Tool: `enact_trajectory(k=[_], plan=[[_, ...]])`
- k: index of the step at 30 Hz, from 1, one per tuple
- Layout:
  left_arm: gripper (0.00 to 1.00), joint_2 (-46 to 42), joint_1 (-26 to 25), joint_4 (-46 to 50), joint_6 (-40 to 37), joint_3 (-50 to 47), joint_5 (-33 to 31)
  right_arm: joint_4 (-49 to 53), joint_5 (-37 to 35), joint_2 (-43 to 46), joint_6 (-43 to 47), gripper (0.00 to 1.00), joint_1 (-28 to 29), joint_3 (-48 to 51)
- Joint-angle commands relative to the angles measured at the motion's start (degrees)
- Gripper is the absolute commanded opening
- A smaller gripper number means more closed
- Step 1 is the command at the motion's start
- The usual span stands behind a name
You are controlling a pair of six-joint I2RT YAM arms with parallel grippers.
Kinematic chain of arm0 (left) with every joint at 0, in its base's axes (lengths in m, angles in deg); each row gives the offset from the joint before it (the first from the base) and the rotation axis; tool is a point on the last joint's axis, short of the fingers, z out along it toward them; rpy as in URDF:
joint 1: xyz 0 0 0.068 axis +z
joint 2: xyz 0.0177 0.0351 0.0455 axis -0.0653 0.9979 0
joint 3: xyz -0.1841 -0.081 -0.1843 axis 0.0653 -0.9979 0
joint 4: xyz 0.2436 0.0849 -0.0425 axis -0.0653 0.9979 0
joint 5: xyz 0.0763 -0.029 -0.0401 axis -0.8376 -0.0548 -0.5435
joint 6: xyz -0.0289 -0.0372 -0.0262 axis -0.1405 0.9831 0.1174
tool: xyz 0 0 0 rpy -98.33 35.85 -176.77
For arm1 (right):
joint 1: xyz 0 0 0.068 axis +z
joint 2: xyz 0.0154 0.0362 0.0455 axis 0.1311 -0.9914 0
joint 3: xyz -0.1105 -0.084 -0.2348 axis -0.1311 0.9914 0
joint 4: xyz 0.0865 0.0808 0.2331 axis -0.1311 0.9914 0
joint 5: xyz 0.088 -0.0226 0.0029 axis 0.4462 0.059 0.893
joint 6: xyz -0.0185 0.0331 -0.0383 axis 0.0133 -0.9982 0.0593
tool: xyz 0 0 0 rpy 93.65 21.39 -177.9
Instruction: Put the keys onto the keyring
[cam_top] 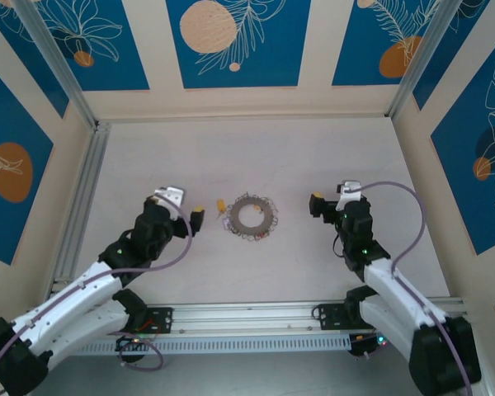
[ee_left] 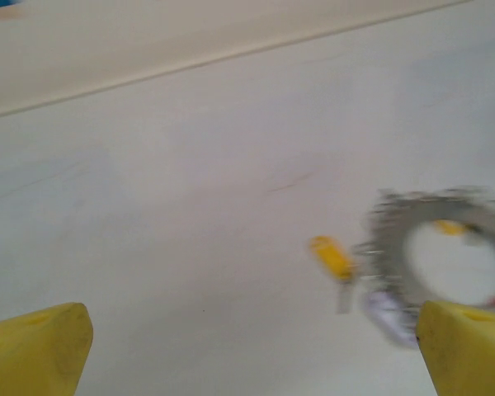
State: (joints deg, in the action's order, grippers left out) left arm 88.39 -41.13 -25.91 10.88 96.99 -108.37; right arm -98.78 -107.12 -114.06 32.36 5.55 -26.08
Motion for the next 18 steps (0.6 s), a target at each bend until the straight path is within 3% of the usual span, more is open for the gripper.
enact_trajectory(k=[1,3,4,5,11,18], plan=[[1.0,1.59,5.36,-5.05,0.6,-3.41,-10.42,-15.61,5.05,-10.2,4.51,0.99,-2.83,-2.2],[1.0,5.04,7.82,-8.23,0.67,-4.2,-12.27,-20.53,5.12,-17.99,4.79,0.99,-3.63,-4.43],[1.0,6.79,9.16,-8.95,0.66,-4.06,-12.28,-16.67,4.38,-19.01,8.12,0.99,-2.25,-7.0],[1.0,8.4,10.43,-9.85,0.4,-4.04,-12.33,-19.09,4.68,-20.46,10.31,0.99,-1.81,-7.25],[1.0,14.69,18.76,-18.6,-0.77,-3.43,-10.62,-22.06,5.44,-23.76,10.37,0.99,-5.0,-7.92],[1.0,32.15,28.77,-37.29,-1.48,-5.04,-1.39,-22.12,10.09,-25.84,6.49,0.99,-9.73,-10.57]])
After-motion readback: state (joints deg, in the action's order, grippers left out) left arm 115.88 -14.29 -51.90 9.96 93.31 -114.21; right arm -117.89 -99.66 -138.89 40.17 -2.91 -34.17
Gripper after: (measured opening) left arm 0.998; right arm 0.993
